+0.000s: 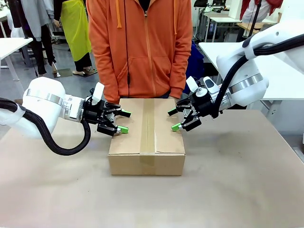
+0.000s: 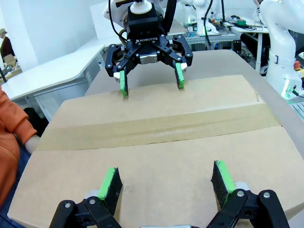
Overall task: Pack the gift set into the box.
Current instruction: Press and hold the closed box until the human finishes sealing it.
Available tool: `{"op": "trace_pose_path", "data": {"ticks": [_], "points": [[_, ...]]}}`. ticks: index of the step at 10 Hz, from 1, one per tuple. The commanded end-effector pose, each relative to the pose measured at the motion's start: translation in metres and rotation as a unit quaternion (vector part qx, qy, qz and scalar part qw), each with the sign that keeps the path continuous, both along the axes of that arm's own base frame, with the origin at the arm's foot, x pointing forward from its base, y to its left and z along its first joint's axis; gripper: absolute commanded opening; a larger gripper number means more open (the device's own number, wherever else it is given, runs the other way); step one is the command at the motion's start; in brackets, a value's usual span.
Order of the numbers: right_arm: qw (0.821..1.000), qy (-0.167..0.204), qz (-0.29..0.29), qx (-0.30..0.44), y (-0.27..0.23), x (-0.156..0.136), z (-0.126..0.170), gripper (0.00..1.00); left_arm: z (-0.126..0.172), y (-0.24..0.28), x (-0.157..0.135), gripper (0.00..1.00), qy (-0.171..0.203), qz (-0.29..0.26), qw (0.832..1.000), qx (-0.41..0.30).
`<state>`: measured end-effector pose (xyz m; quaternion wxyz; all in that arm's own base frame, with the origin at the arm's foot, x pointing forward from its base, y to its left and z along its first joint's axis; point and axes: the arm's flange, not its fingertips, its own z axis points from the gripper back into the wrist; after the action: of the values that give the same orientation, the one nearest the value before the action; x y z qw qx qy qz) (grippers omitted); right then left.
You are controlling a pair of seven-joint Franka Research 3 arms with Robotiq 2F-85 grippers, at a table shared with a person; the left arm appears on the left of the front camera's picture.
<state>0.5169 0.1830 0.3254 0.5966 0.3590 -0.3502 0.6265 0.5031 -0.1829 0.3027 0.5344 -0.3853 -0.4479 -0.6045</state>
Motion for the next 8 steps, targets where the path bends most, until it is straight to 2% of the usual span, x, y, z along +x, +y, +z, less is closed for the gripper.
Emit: {"op": "trace_pose_path", "data": {"ticks": [1,2,3,4,5,7,8], "points": [[1.0,0.0,0.0,0.0,0.0,0.0,0.0,1.0,0.0,0.0,0.0,1.0,0.0,0.0,1.0,0.0],[0.999,-0.022,-0.001,0.025,-0.02,-0.018,0.026,1.0,0.023,0.035,-0.014,1.0,-0.018,-0.004,0.999,-0.044],[0.997,-0.025,-0.022,0.076,-0.052,-0.037,0.051,1.0,0.043,0.077,-0.035,1.0,-0.044,-0.001,0.993,-0.111],[0.988,-0.028,-0.046,0.143,-0.093,-0.056,0.068,1.0,0.051,0.124,-0.056,1.0,-0.07,-0.003,0.981,-0.179],[0.982,-0.026,-0.068,0.175,-0.118,-0.063,0.07,1.0,0.048,0.15,-0.065,1.0,-0.086,0.015,0.976,-0.202],[0.95,-0.042,-0.147,0.273,-0.184,-0.082,0.052,1.0,0.02,0.214,-0.083,1.0,-0.098,0.079,0.952,-0.279],[0.982,-0.017,-0.073,0.174,-0.13,-0.061,0.083,1.0,0.007,0.227,-0.085,1.0,-0.079,0.103,0.947,-0.295]]}}
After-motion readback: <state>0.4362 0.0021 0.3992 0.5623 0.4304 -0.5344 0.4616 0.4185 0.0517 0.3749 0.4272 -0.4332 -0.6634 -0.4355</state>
